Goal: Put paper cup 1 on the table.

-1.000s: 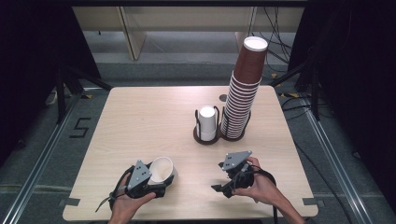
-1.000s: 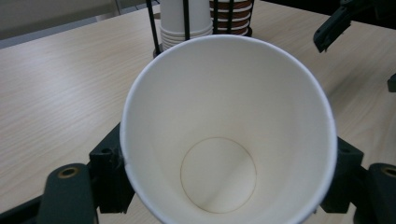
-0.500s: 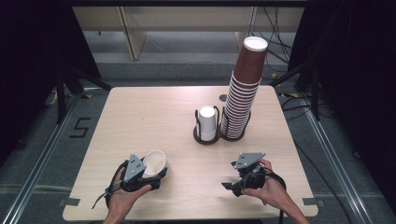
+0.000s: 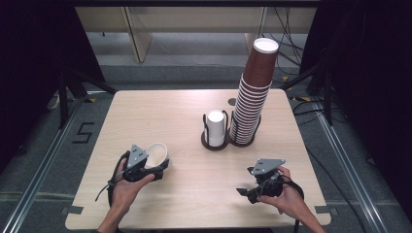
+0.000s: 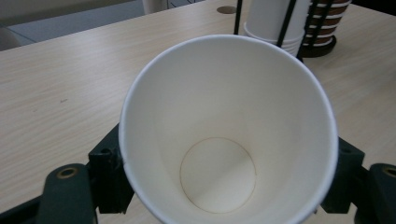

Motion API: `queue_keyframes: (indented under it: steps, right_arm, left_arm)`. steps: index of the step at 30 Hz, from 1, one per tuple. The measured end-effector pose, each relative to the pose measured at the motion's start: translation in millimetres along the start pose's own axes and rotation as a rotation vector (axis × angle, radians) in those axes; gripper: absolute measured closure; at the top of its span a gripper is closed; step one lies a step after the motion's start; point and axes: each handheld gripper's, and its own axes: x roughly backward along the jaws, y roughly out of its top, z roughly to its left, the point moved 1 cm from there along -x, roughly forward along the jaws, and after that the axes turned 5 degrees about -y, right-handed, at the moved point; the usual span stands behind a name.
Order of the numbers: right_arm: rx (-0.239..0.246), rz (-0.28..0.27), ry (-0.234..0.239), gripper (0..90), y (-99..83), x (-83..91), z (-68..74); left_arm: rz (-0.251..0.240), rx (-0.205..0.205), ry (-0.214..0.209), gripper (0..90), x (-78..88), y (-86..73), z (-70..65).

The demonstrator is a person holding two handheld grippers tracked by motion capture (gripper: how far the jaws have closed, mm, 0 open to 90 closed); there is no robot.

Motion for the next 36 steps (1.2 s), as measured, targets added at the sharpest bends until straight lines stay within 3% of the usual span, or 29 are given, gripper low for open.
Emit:
queue_keyframes:
  steps: [10, 21, 27, 29, 30, 34, 35, 36]
  right_arm:
    - [-0.004, 0.009, -0.005, 18.5, -5.2, 1.8, -1.0]
    - [-0.004, 0.028, 0.001, 18.5, -7.9, 0.6, 1.3]
    - [0.016, 0.032, 0.007, 18.4, -8.8, -1.6, 0.8]
    - [0.012, 0.022, 0.004, 18.4, -9.2, -2.8, 1.3]
    - [-0.013, 0.040, 0.003, 18.5, -9.7, -1.8, 3.0]
    - [0.004, 0.031, 0.004, 18.4, -10.5, -3.5, 2.9]
    - [0.036, 0.031, 0.007, 18.5, -10.2, -3.4, 0.4]
    - [0.036, 0.031, 0.007, 18.5, -10.2, -3.4, 0.4]
  left_arm:
    - [0.054, 0.009, 0.048, 23.0, -22.2, 20.8, 25.3]
    - [0.099, 0.021, 0.144, 22.6, -47.4, 41.1, 61.9]
    - [0.143, 0.017, 0.180, 22.5, -65.1, 43.1, 78.8]
    - [0.146, 0.021, 0.186, 22.5, -68.1, 43.3, 80.5]
    - [0.157, 0.012, 0.184, 22.5, -70.4, 43.3, 83.0]
    - [0.172, 0.015, 0.192, 22.4, -80.3, 43.5, 87.7]
    - [0.181, 0.020, 0.197, 22.3, -85.0, 43.3, 88.7]
    - [0.181, 0.020, 0.197, 22.3, -85.0, 43.3, 88.7]
